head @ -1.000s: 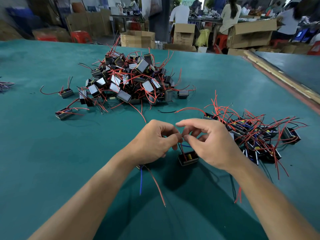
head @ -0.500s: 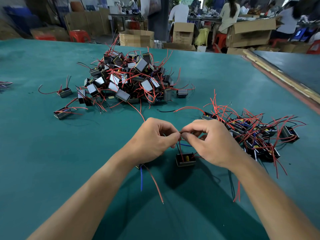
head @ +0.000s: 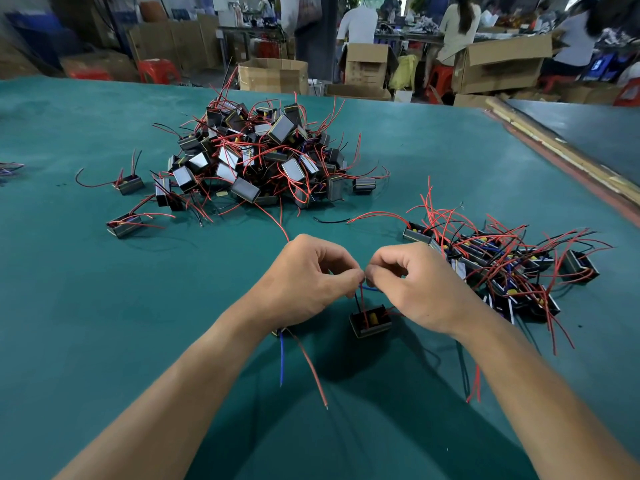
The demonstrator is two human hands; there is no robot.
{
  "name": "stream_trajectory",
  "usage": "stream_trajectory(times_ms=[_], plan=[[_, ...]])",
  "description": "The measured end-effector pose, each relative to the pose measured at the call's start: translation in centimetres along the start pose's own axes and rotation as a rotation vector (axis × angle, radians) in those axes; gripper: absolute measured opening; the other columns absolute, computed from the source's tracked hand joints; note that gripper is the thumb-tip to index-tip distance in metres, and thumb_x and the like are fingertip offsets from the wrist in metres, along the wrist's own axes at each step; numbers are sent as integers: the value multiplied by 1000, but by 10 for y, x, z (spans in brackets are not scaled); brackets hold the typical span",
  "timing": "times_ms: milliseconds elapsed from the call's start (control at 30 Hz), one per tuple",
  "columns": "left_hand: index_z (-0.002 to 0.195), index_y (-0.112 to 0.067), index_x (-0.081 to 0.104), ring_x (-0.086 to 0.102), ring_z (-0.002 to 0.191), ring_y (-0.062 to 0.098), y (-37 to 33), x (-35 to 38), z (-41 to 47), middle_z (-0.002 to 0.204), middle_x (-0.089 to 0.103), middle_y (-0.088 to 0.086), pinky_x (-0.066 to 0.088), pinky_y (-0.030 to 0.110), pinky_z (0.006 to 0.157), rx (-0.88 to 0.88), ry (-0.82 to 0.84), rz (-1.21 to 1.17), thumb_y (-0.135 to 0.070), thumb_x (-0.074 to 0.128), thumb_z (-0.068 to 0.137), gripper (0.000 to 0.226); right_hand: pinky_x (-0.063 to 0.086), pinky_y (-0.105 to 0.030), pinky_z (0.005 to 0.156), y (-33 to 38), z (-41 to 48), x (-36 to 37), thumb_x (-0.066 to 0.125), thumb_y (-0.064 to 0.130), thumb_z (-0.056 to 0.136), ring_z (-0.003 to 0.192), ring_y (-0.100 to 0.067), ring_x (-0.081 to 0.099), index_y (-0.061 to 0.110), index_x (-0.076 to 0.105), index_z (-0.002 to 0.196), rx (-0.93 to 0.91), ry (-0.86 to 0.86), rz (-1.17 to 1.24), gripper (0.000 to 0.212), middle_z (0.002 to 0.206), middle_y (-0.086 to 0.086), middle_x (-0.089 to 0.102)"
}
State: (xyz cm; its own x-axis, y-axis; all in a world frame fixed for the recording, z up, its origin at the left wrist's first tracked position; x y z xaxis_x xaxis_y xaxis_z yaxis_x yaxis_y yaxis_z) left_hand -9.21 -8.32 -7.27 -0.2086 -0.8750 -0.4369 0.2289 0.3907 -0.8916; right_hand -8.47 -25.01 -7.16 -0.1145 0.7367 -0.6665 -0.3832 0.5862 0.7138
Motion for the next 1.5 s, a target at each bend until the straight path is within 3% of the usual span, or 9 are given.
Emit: stream_trajectory(times_ms=[100,200,333,467,633,767,1100,1333,1500], plan=[[73,-14,74,39,43,8,0,-1,0,62,68,-5,35,19,44,24,-6,5,-18,71,86,14,40,-40,57,-2,0,1,55,30,84,53,-13,42,19,60,61,29,14,3,26,52,5,49],[73,-17,75,34,40,3,0,0,-1,63,68,-8,29,14,41,44,11,-24,-18,73,85,13,35,-34,54,-3,1,2,59,24,89,51,-10,39,19,61,59,56,36,29,30,51,7,48],[76,-12,75,44,44,-1,-1,-2,1,64,69,-6,34,10,47,59,12,-14,-11,68,89,16,32,-14,48,-3,1,1,60,16,94,44,-1,42,13,65,61,106,65,184,34,53,6,60],[71,-14,71,34,39,5,2,-4,2,59,65,-5,29,13,40,-19,12,-64,-10,65,91,21,46,-26,57,-1,1,0,63,4,87,55,-8,54,15,69,74,32,14,172,18,65,6,68],[73,-13,70,36,42,12,4,-5,3,59,62,-2,29,17,40,-88,30,-144,-8,61,93,22,50,-25,61,3,-3,-4,69,3,79,66,-16,61,29,71,84,-113,11,160,27,83,7,70],[76,-11,69,38,43,13,4,-5,3,60,60,0,30,18,41,-105,59,-154,-8,60,94,21,44,-18,63,4,-2,-4,78,6,79,65,-11,59,37,72,78,-143,-35,63,32,79,16,70],[83,4,67,38,43,13,4,-4,4,61,58,2,30,19,42,-104,92,-150,-6,58,94,17,42,-17,59,7,-1,-7,84,21,78,60,-10,58,42,74,73,-161,-95,67,24,71,13,68],[80,-8,69,39,42,11,4,-4,3,60,58,1,31,18,41,-62,129,-172,-7,60,95,18,37,-6,56,7,-2,-6,75,9,85,53,1,54,27,74,75,-157,-59,81,21,63,20,66],[82,-9,70,37,43,12,5,-5,1,62,60,1,31,20,42,-32,146,-156,-5,61,94,16,46,-12,59,8,-1,-4,70,5,88,60,-2,57,20,70,76,-155,-16,130,19,68,11,67]])
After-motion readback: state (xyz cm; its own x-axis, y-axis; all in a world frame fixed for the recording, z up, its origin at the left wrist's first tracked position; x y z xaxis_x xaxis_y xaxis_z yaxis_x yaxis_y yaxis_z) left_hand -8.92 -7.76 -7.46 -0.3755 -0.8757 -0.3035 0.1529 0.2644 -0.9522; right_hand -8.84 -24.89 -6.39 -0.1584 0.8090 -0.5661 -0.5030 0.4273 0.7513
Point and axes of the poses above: each hand's wrist, its own z-axis towards the middle knuckle, its own x-axis out of the palm, y = z × x, the point moved 3 cm from there along z, towards the middle knuckle
